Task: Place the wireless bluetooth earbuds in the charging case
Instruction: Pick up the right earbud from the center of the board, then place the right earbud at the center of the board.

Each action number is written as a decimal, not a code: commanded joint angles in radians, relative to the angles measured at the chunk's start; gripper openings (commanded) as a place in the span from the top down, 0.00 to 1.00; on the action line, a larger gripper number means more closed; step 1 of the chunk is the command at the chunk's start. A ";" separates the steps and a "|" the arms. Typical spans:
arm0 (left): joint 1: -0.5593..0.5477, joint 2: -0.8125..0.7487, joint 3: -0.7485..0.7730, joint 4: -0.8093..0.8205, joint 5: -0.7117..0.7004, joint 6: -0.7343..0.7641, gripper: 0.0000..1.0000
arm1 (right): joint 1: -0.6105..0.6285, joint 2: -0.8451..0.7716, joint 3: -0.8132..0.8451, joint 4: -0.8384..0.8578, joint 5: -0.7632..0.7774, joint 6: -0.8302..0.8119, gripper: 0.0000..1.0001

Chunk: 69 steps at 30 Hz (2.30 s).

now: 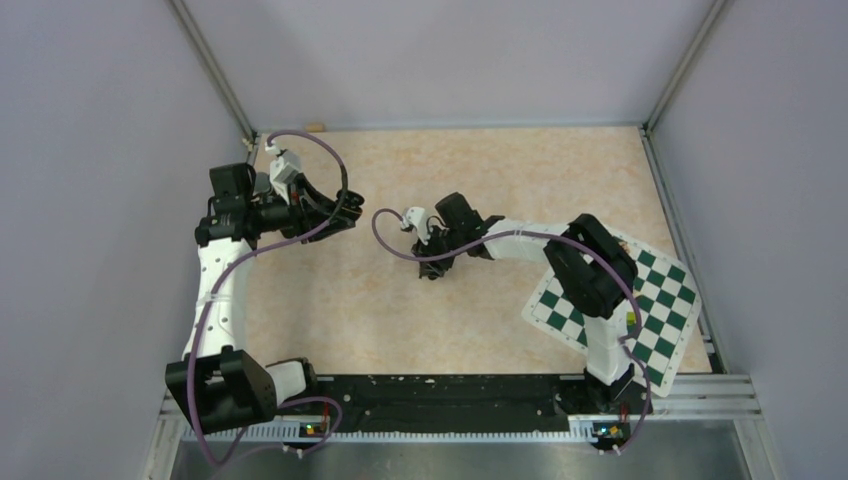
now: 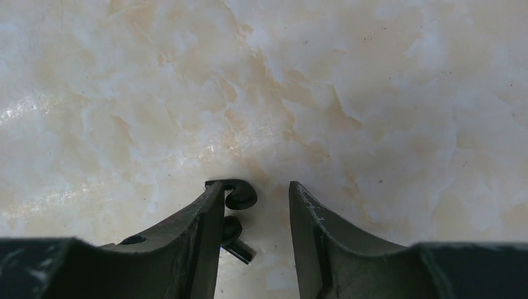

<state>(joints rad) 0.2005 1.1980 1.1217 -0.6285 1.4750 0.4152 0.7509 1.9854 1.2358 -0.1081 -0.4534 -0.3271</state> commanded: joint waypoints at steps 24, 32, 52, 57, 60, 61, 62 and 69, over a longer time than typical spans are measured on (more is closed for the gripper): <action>-0.097 -0.035 -0.118 0.454 -0.191 -0.374 1.00 | 0.026 -0.364 -0.045 0.052 0.306 -0.097 0.95; -0.188 0.095 0.033 0.505 -0.378 -0.446 1.00 | 0.025 -0.602 -0.045 0.096 0.532 -0.212 0.96; -0.317 0.091 -0.096 0.904 -0.448 -0.781 1.00 | -0.071 -0.403 -0.174 0.117 0.561 0.031 0.96; -0.302 0.057 -0.118 0.924 -0.461 -0.784 1.00 | -0.112 -0.223 -0.089 -0.028 0.495 0.172 0.97; -0.299 0.046 -0.126 0.927 -0.464 -0.781 1.00 | -0.114 -0.168 -0.094 -0.030 0.492 0.205 0.96; -0.297 0.044 -0.128 0.928 -0.465 -0.780 1.00 | -0.114 -0.150 -0.091 -0.033 0.492 0.213 0.96; -0.297 0.042 -0.128 0.929 -0.466 -0.780 1.00 | -0.116 -0.135 -0.089 -0.036 0.490 0.226 0.96; -0.296 0.053 -0.133 0.933 -0.467 -0.773 1.00 | -0.128 -0.115 -0.068 -0.072 0.396 0.259 0.83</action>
<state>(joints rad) -0.0998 1.2675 0.9958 0.2470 1.0172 -0.3538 0.6315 1.8648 1.1286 -0.1482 0.0185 -0.1101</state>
